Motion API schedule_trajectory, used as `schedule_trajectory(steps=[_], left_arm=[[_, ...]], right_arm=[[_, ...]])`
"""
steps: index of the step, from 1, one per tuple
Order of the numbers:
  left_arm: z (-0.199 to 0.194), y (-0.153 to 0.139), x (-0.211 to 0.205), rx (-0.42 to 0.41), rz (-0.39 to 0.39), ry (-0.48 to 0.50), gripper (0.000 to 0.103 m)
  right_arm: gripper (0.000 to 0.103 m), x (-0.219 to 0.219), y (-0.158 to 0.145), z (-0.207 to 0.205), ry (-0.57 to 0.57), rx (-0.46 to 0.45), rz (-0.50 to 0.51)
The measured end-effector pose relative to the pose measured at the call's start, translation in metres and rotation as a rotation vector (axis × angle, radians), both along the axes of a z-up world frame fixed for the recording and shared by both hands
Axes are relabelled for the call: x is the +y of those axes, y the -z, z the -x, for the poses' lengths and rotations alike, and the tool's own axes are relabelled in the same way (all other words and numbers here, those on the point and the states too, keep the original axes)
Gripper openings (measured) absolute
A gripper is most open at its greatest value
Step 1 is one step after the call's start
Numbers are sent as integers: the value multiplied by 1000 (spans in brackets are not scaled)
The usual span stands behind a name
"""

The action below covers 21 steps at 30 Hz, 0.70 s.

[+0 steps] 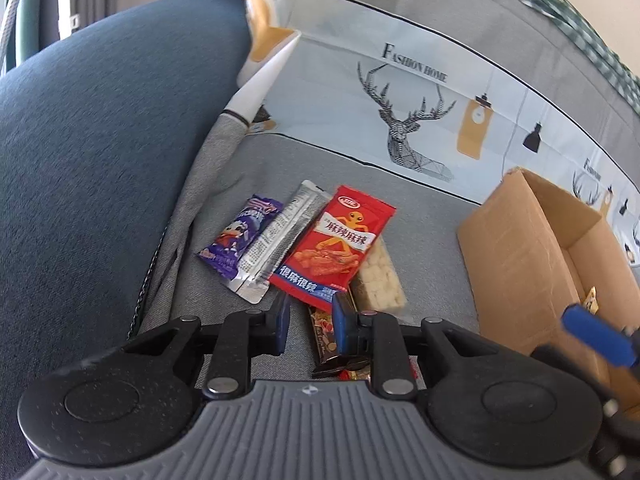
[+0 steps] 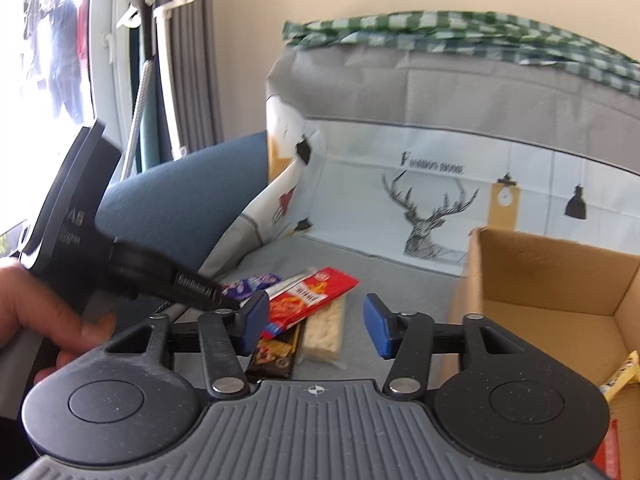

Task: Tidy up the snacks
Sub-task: 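Move both grippers back to the snack pile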

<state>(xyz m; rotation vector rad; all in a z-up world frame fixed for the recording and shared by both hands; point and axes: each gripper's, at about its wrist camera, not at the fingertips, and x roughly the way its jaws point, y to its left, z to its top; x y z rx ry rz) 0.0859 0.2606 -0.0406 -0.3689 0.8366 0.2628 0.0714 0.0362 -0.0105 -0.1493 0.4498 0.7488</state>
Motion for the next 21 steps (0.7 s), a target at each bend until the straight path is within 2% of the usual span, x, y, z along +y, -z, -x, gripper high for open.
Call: schedule_trajectory(steps=[4,6,8,11,14,21], left_arm=[[0,4,7,22,40,-25,25],[0,5,8,31,42,-31,25],[0,7,8,39,46,-31,26],[0,8,8,51,39,-28,35],[0,9,7,55,35,-27,36],[1,9,9,60,38,-33,38]], right_arm=[[53,19,17,-4,-22,55,58],[58,28,27,-8,-24,85,84],[66,36,38,-11,-26,115,115],[74,45,51,-16,-16,141,147],[83,51,59,-25,9,182,137],[85,65,86,-49,61,314,150]])
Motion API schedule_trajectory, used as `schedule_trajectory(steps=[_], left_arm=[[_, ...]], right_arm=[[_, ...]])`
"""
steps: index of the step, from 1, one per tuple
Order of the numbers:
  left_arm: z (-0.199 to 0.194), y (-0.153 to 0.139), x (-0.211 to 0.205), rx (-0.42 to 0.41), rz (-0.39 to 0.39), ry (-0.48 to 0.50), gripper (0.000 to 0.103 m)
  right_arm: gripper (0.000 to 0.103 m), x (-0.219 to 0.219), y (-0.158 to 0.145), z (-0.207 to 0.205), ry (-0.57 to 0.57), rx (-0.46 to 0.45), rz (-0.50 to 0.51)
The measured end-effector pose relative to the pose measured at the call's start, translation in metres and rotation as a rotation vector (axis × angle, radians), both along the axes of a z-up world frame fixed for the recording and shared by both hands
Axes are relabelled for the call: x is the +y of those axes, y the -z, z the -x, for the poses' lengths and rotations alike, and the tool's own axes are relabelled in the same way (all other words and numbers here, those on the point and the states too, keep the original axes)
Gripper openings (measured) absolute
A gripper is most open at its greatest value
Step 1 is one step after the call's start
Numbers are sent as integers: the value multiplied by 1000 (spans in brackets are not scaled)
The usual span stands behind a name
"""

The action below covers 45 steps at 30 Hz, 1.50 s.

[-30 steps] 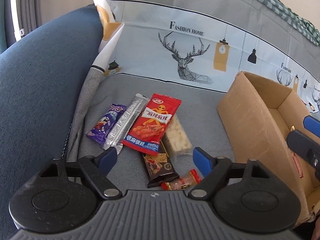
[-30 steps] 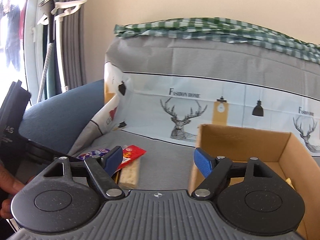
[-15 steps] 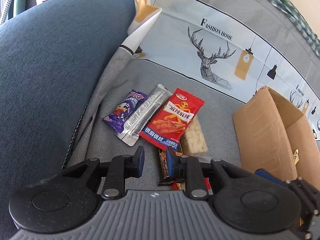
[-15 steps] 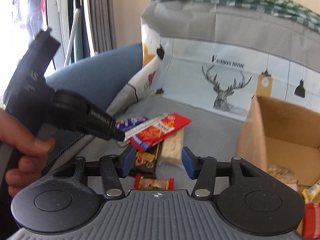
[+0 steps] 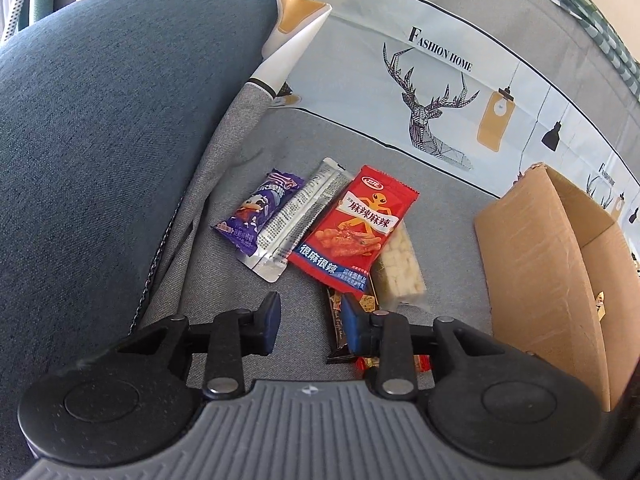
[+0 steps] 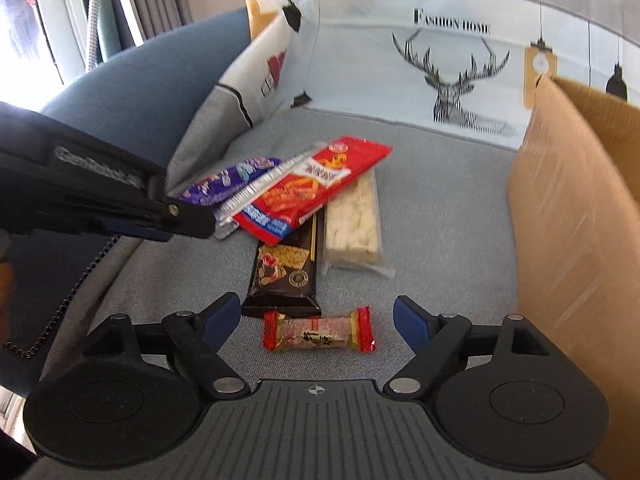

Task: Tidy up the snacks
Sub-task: 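Move both grippers back to the snack pile, then grasp the black cracker bar with the left gripper while the right gripper grasps the wrapped candy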

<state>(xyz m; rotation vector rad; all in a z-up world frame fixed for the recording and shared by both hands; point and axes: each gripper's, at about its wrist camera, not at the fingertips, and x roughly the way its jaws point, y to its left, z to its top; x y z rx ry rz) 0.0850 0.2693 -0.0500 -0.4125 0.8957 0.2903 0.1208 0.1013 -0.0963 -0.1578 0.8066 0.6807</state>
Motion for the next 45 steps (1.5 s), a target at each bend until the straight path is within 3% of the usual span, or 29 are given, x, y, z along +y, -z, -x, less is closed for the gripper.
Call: schedule_trajectory(steps=[6,8,14,26,29,34,45], left_arm=[[1,-1,-2,-3,0,6,41],[1,-2,-2,-5,0,7,41],[2,-3,-2,-12,7,-1,41],[-10,4,-6,23,46,-9,41],[-19,8,-15,43,39,7,53],[-38,20,-32,102,-6,24,77],[-72,49,-54,235,-108,73,81]], right_arm=[[79,14,25,-5,13,45,110],[64,15,24,-3,3,15,120],[53,6,18,-2,-8,-6,111],[53,-32,0,39,-151,-101,101],[53,-39,12,48,-158,-67,142],[53,-36,10,58,-209,-107,153],[54,-34,19,47,-206,-70,160]])
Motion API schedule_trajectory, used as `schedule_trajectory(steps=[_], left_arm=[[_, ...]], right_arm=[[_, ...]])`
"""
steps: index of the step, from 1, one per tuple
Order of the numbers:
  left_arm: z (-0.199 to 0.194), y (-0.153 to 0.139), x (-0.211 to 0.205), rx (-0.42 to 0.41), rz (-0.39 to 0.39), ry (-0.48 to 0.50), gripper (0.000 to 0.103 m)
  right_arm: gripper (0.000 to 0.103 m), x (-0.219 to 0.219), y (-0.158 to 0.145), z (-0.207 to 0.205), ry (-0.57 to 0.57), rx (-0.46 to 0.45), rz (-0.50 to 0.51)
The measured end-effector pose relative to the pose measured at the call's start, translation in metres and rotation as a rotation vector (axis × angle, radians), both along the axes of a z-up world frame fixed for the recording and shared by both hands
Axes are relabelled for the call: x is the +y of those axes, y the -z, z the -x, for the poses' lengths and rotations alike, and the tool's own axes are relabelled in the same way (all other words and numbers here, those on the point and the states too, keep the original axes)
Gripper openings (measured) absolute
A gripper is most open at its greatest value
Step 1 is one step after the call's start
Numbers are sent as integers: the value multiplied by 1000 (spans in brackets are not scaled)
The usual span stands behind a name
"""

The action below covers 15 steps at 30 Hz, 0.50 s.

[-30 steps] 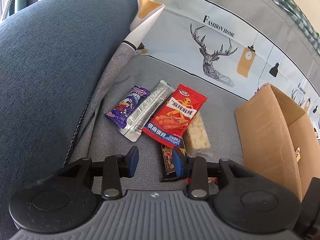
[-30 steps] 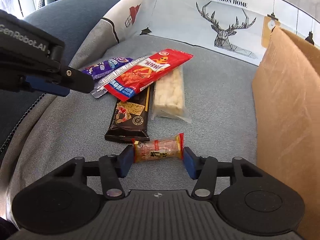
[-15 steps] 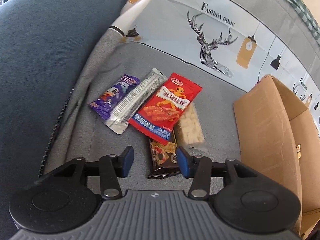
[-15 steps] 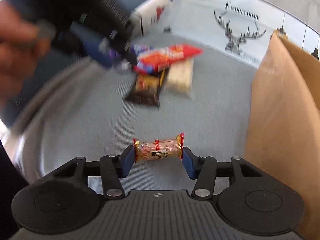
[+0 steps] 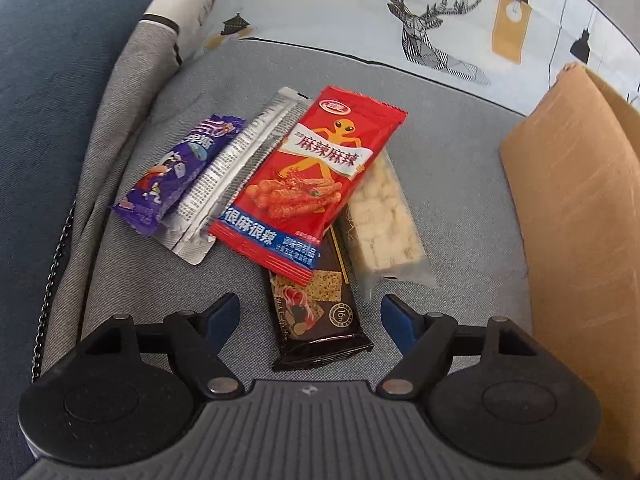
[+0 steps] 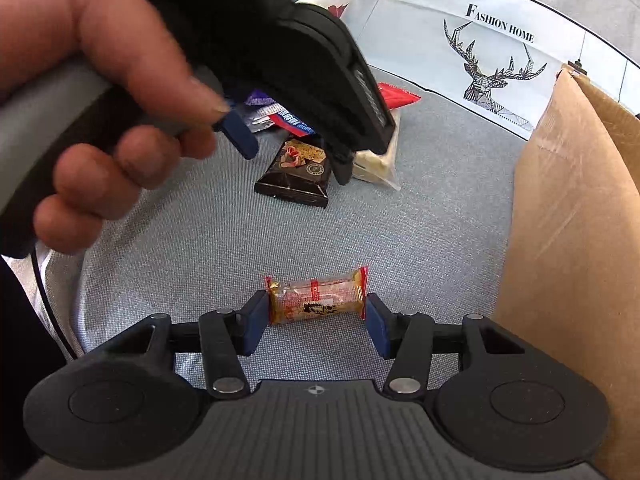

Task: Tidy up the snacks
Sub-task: 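Grasp the black cracker bar with the left gripper while the right gripper grasps the wrapped candy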

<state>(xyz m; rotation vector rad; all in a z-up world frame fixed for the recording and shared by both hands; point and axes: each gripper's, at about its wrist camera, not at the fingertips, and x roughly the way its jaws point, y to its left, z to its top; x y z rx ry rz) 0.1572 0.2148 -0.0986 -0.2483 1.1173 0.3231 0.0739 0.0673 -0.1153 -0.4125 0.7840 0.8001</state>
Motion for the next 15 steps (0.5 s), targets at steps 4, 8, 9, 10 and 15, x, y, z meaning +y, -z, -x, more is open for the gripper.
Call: schedule_trajectory(steps=[4,8,9,10,15], left_arm=[[2,2,-2,23,-34,30,69],[14,-3,6,27,-39,34,44],[19,-4,9,26,-24,32,44],[23,-5,12,26,-17,31,43],[44,-8,21,41,10,74,43]], right_arm=[[54,1,3,-4,7,4,-1],[54,1,5,-3,7,-2,4],[54,1,6,-3,5,-5,7],[54,1,6,-2,4,-9,10],[54,0,6,2,6,-17,18]])
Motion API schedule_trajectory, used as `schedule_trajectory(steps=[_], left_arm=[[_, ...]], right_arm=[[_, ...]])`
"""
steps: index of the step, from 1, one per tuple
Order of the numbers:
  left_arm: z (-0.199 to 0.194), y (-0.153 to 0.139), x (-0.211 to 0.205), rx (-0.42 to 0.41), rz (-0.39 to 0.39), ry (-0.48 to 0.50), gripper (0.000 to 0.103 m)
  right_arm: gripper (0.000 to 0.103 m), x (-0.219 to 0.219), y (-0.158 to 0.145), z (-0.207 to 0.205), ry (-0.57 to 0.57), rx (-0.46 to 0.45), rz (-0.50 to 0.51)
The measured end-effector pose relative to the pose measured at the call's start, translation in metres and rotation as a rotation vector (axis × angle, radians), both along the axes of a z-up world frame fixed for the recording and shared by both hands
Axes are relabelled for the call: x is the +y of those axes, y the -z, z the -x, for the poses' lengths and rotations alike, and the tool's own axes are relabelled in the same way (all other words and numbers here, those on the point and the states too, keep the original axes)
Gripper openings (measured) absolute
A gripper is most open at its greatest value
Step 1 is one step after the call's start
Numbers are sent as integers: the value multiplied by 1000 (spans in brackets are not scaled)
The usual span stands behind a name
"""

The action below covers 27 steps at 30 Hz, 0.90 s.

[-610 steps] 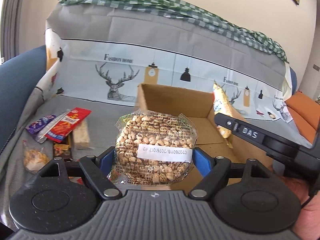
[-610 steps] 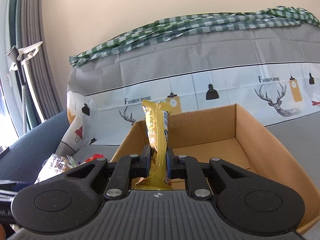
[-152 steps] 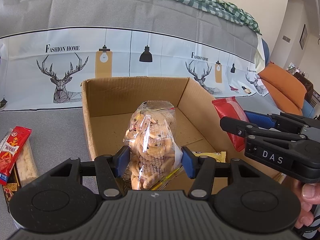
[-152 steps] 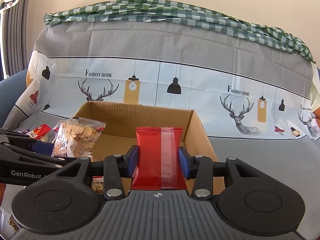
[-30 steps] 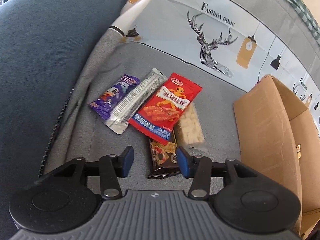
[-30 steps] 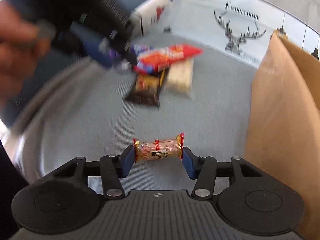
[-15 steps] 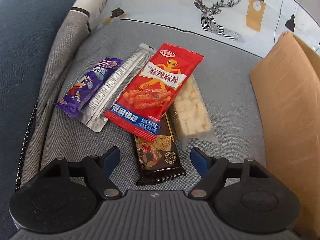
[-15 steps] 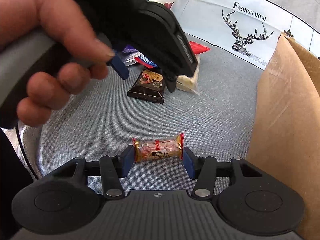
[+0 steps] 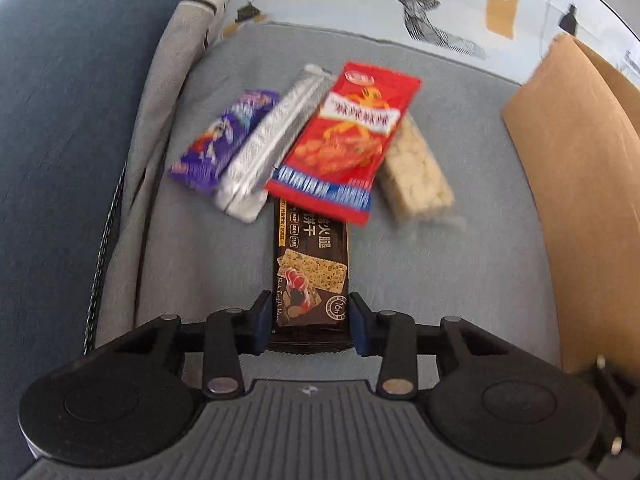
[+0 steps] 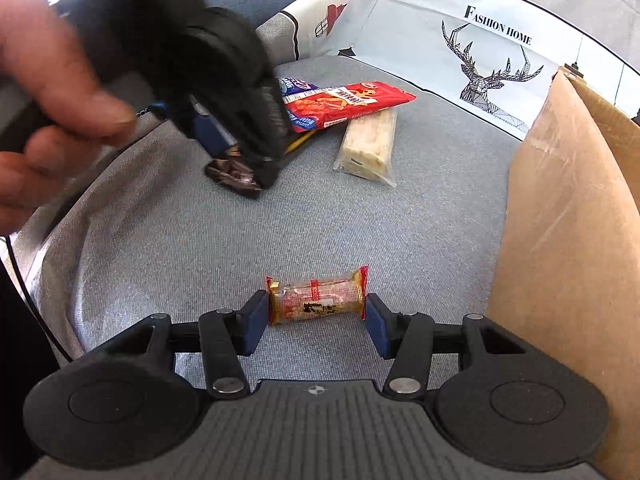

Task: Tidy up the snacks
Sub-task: 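Grasp the black cracker bar with the left gripper while the right gripper grasps the wrapped candy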

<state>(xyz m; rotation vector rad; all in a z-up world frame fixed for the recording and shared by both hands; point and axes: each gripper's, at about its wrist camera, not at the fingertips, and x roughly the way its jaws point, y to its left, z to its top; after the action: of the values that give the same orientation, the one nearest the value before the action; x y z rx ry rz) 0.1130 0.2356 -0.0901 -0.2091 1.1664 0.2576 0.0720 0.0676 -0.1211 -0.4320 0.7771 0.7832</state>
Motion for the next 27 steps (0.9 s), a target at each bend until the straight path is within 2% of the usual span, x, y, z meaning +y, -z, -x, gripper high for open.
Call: schedule_trajectory(steps=[4,6,9,11,13,14,20,24,26,27], left_arm=[[15,1,-5,15,88,118,44],[20,0,-8,16,100,162,46],[22,-2,-6,10,86,144,51],[22,-4,-4,-5,95,119,59],[18,-6,-6,-15,101,114,73],[15,-6,-10,-12,93,120,75],[1,2,-28,32,10,138,75],[-5,4,-32,37,-11,129,75],[-6,5,-33,36,-22,128,72],[-6,5,-32,34,-32,128,66]], right_arm=[[54,0,0,5,-8,-4,4],[54,0,0,7,-15,-7,7],[54,1,0,7,-18,-6,7],[54,1,0,6,-17,-3,4],[54,1,0,6,-15,-1,2],[55,1,0,5,-14,1,1],[55,0,0,4,-7,8,-3],[55,-1,0,3,-6,10,-3],[55,-1,0,3,-5,12,-4],[55,-1,0,3,-4,13,-5]])
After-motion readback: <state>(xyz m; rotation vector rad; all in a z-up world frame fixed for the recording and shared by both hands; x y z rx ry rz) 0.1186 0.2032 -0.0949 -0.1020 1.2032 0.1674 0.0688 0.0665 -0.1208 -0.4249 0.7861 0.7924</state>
